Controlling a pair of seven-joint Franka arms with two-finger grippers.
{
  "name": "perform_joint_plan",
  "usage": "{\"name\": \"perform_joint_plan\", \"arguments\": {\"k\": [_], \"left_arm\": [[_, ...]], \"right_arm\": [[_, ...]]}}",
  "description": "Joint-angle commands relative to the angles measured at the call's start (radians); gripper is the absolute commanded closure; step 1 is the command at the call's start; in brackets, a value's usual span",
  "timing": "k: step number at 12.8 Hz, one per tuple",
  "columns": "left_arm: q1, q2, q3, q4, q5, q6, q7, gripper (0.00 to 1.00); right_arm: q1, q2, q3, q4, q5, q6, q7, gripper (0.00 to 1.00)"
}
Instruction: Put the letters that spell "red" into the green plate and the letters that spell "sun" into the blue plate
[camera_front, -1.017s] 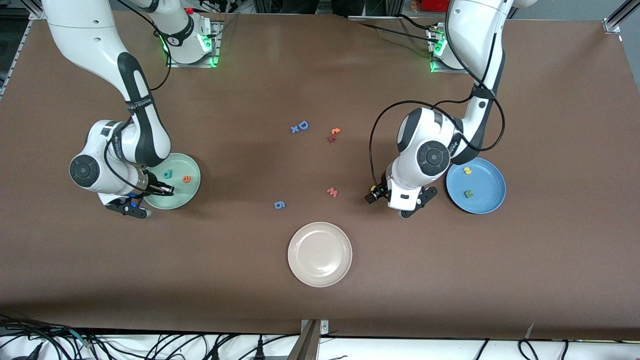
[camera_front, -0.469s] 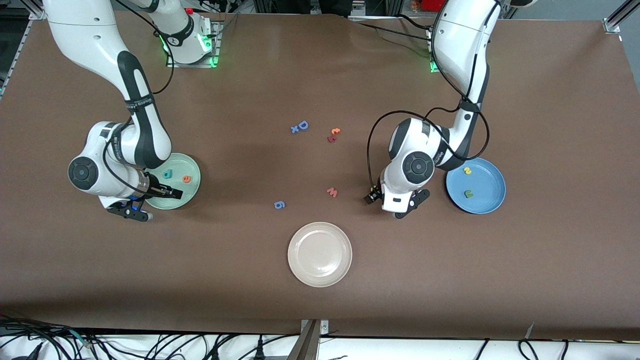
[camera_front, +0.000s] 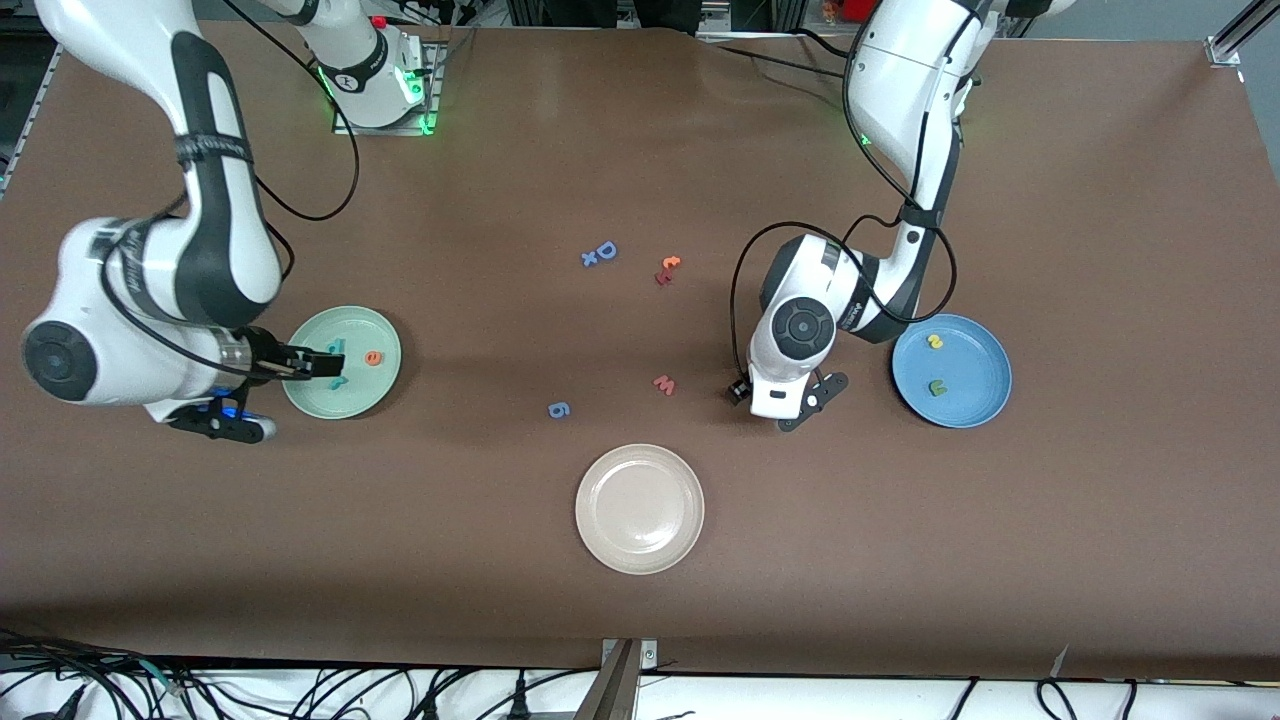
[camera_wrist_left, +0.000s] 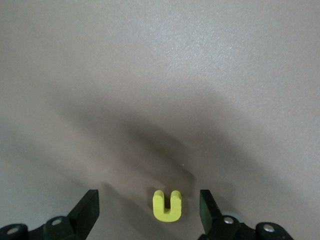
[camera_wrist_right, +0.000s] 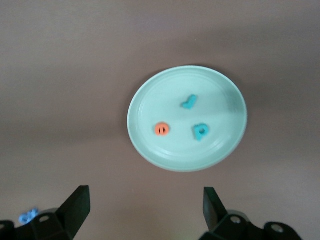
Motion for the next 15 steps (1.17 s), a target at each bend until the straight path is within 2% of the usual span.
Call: {"name": "perform_joint_plan", "arguments": {"k": [1, 3, 6, 8, 10, 13, 15], "left_arm": [[-0.01, 0.012, 0.008, 0.011, 0.032, 0.011, -0.033, 0.12], [-0.01, 0.015, 0.008, 0.013, 0.033, 0.012, -0.033, 0.12], [-0.01, 0.026, 0.008, 0.013, 0.033, 0.044, -0.031, 0.16], [-0.011, 0.027, 0.005, 0.011, 0.035, 0.046, -0.03, 0.26], [-0.011, 0.027, -0.008, 0.011, 0.035, 0.046, -0.018, 0.34], [-0.013, 0.026, -0.029, 0.011, 0.036, 0.046, -0.015, 0.54], [-0.014, 0.026, -0.038, 0.008, 0.073, 0.046, -0.015, 0.7]], "right_arm": [[0.015, -0.032, 0.001, 0.079, -0.064, -0.109, -0.011, 0.0], [0.013, -0.104, 0.065, 0.059, -0.165, -0.12, -0.01, 0.0], [-0.033, -0.214, 0.139, -0.07, -0.215, -0.03, -0.009, 0.0], [-0.143, -0.312, 0.252, -0.194, -0.248, 0.088, -0.009, 0.0], [-0.221, -0.424, 0.314, -0.303, -0.25, 0.167, -0.01, 0.0], [-0.301, -0.513, 0.325, -0.294, -0.238, 0.117, -0.029, 0.0], [-0.305, -0.515, 0.325, -0.247, -0.242, 0.025, -0.041, 0.0]]}}
